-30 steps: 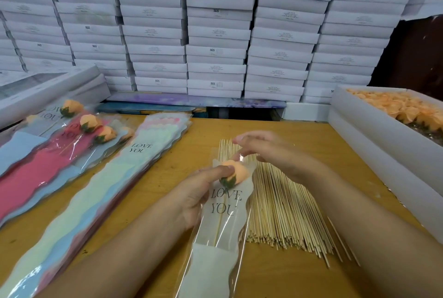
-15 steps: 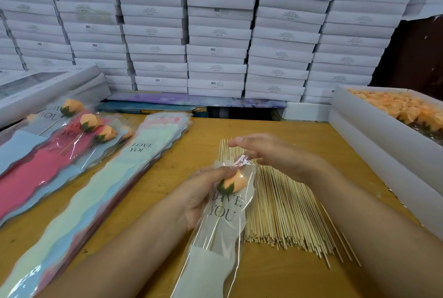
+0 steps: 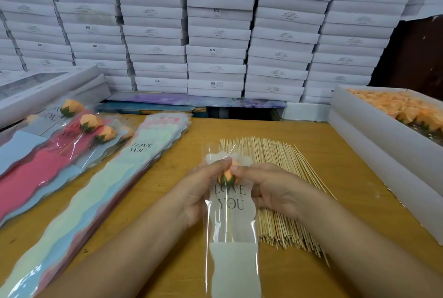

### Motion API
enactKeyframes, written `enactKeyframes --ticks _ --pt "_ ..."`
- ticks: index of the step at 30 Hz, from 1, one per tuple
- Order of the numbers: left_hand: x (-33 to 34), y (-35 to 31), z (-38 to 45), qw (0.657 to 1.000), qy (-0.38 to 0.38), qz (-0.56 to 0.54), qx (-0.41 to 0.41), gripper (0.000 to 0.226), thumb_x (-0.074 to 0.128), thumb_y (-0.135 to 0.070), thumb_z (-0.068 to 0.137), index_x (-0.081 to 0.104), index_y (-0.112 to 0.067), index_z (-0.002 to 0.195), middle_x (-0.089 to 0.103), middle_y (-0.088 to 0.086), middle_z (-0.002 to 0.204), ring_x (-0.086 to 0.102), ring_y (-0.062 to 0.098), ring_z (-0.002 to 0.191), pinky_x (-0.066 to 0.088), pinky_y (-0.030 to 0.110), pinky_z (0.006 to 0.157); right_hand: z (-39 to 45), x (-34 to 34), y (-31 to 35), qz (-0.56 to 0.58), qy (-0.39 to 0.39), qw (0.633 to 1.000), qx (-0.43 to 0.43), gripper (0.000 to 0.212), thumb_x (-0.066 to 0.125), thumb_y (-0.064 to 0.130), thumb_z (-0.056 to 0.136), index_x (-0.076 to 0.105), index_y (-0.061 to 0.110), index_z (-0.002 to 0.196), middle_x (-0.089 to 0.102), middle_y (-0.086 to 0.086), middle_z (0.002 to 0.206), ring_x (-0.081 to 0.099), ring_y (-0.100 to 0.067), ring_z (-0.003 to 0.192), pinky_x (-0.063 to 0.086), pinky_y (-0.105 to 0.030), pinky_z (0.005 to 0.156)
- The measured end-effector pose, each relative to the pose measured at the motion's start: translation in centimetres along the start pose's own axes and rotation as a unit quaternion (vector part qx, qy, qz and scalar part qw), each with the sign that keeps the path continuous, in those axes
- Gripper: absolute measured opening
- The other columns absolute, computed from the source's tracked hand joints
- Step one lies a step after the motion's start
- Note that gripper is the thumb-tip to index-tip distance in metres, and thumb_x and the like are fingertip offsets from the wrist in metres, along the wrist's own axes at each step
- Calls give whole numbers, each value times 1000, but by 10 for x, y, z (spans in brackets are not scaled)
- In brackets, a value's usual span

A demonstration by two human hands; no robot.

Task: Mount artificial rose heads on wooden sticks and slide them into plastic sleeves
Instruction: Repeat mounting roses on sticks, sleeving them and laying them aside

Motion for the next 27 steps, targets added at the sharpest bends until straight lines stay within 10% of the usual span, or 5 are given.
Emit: enactKeyframes --ticks 8,16,21,27 --pt "6 0 -1 998 22 48 19 46 71 -44 86 68 -14 121 75 17 112 70 36 109 53 53 100 1 -6 4 55 -3 998 -38 39 80 23 79 72 8 114 76 -13 105 73 -27 94 59 -37 80" --pt "23 22 -10 988 112 97 -41 19 75 -25 84 78 -12 98 77 13 98 74 21 78 62 31 62 3 -48 10 132 -148 975 -97 35 80 20 82 66 2 109 77 -16 94 76 -29 80 60 -34 65" --pt "25 33 -11 985 108 125 -59 26 73 -10 88 70 -3 113 76 16 102 74 23 84 62 32 72 3 -55 11 154 -166 967 -120 17 76 17 86 68 8 97 78 -10 85 76 -23 73 60 -34 63" --pt "25 27 -12 991 97 88 -35 16 69 -2 89 73 -5 105 76 18 99 75 25 78 61 32 65 3 -42 11 153 -111 977 -97 32 75 24 88 70 2 111 75 -18 105 73 -34 95 59 -47 88"
Point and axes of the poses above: each hand's wrist, its own z-axis towards the middle knuckle, its own x-axis out of the palm, y = z × x, the point moved 8 cm from there along z, towards the middle knuckle
